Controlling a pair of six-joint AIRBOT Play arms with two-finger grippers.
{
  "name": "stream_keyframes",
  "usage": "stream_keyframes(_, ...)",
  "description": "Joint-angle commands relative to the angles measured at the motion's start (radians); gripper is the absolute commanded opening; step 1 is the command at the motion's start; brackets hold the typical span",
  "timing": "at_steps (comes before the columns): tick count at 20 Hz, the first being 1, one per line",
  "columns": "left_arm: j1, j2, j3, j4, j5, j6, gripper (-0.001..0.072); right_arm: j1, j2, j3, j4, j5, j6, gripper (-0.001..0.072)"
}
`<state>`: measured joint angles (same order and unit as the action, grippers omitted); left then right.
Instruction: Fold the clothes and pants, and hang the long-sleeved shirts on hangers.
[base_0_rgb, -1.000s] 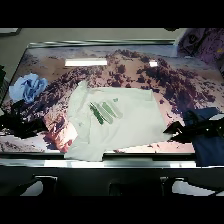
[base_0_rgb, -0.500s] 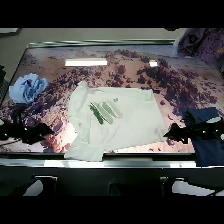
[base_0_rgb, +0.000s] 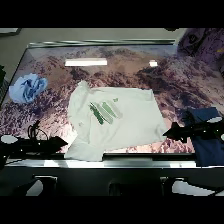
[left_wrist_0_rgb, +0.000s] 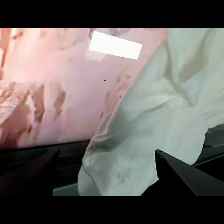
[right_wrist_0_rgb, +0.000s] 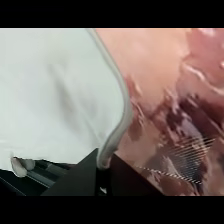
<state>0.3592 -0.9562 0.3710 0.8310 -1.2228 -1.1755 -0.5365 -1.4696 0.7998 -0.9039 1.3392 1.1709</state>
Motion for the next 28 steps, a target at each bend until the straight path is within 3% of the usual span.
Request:
stream_keyframes(1,-0.089,0.003,-0.032,-0.031,0.017,0.024,0.0704,0.0,0.001,0.0,0.006,0.014,0.008,0.0033)
stream_keyframes(9,-0.253,-0.087,-0.032,-0.047,0.2,-0.014,0.07,0.0,0.026,0.0,0.005,0.015,0.003,0.0033)
stream_keyframes(10,-0.27,-0.103,-0.032,-0.055,0.225,-0.014,0.0646,0.0,0.042,0.0,0.005,0.007,0.003,0.0033)
stream_keyframes(11,-0.282,-0.115,-0.03,-0.071,0.243,-0.013,0.0381,0.0,0.057,0.0,0.006,0.001,0.003,0.0033)
stream_keyframes(12,-0.286,-0.119,-0.022,-0.092,0.248,-0.006,0.0069,0.0,0.072,0.0,0.008,0.0,0.003,0.0033)
stream_keyframes(13,-0.286,-0.117,-0.004,-0.129,0.247,0.019,0.0016,0.0,0.087,0.0,0.027,0.004,-0.006,0.0032)
stream_keyframes(16,-0.286,-0.113,0.137,-0.15,0.246,0.024,0.0014,0.043,0.145,0.021,0.166,-0.018,-0.064,0.003)
stream_keyframes(18,-0.286,-0.114,0.296,-0.139,0.261,0.023,0.0013,0.172,0.175,0.114,0.143,-0.08,-0.052,0.003)
stream_keyframes(23,-0.286,-0.133,0.798,-0.005,0.346,-0.074,0.0013,0.484,0.175,0.618,-0.178,-0.284,0.22,0.003)
stream_keyframes(25,-0.286,-0.138,0.993,0.016,0.404,-0.074,0.0013,0.538,0.175,0.871,-0.294,-0.303,0.286,0.003)
stream_keyframes(28,-0.284,-0.132,1.283,0.024,0.457,-0.074,0.0013,0.547,0.181,1.268,-0.345,-0.285,0.348,0.003)
